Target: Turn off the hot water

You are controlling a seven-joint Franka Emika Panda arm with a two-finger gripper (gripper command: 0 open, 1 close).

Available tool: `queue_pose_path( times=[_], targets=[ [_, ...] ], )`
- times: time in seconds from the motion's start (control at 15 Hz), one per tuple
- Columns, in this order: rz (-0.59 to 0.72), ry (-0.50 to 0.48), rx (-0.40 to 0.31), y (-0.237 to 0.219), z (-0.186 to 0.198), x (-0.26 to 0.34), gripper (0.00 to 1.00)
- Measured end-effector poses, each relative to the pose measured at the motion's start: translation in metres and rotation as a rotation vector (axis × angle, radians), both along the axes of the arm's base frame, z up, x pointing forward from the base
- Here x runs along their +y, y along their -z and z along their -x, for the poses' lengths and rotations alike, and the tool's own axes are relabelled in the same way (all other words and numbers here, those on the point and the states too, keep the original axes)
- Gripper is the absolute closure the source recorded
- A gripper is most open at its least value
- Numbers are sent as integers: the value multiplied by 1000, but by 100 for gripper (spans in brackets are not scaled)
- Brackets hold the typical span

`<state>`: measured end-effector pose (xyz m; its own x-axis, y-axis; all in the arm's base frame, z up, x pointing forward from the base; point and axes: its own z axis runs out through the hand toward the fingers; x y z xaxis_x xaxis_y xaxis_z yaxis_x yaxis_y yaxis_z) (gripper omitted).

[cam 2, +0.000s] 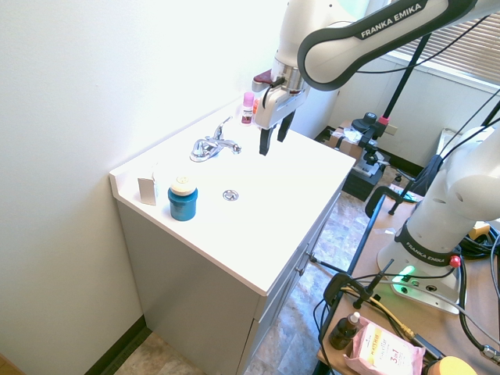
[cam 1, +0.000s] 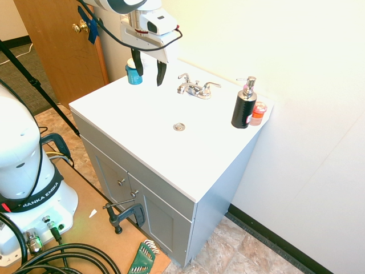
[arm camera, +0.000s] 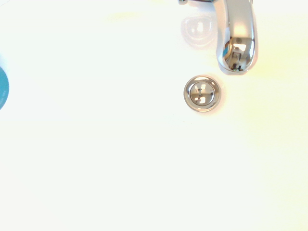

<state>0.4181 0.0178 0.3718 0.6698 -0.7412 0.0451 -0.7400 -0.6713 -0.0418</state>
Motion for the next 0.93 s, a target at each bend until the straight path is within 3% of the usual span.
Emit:
queue_pose_path(
  times=[0.13,0.33,0.73,0.93],
  targets=[
    [3,5,-3,-1,-1,1,0],
    [69,44,-66,-13,-21,12,0],
    [341,167,-202,8,-113,-2,0],
    [381,156,-215,26,-142,11,0]
  ],
)
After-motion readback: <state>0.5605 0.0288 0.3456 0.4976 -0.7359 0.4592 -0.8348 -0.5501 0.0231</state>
